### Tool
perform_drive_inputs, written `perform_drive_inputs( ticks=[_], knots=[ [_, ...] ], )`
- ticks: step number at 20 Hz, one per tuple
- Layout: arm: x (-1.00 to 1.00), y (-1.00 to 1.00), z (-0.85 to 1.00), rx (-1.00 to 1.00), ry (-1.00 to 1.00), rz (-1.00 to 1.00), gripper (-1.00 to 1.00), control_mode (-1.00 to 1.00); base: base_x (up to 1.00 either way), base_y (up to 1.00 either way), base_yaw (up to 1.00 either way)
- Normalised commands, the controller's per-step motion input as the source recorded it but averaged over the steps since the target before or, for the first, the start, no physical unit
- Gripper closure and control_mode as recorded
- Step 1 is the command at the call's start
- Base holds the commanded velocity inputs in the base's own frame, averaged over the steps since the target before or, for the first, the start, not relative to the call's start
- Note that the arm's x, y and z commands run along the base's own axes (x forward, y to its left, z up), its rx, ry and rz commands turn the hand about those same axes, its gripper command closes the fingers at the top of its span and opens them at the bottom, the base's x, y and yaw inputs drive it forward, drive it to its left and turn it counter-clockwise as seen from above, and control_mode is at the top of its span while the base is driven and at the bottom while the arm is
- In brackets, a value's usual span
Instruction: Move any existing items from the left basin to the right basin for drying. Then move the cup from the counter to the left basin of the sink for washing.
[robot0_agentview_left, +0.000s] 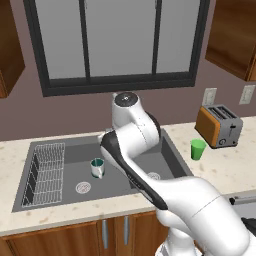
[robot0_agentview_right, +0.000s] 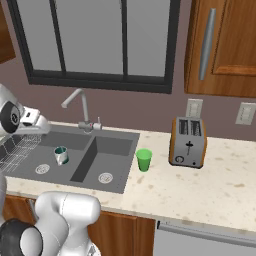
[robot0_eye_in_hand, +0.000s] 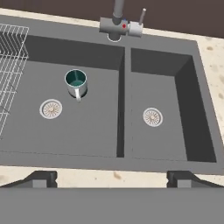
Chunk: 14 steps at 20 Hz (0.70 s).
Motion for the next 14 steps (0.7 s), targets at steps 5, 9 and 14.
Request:
perform_drive_inputs(
  ticks=[5,9,14],
  knots=[
    [-0.02,0.23,-0.35,0.03,-0.01,0.00,-1.00,-1.00,0.00,0.00,0.00],
    [0.00,0.11,-0.39,0.06,0.00,0.00,-1.00,-1.00,0.00,0.00,0.00],
    [0.01,0.13,-0.44,0.06,0.00,0.00,-1.00,-1.00,0.00,0.00,0.00]
  ],
)
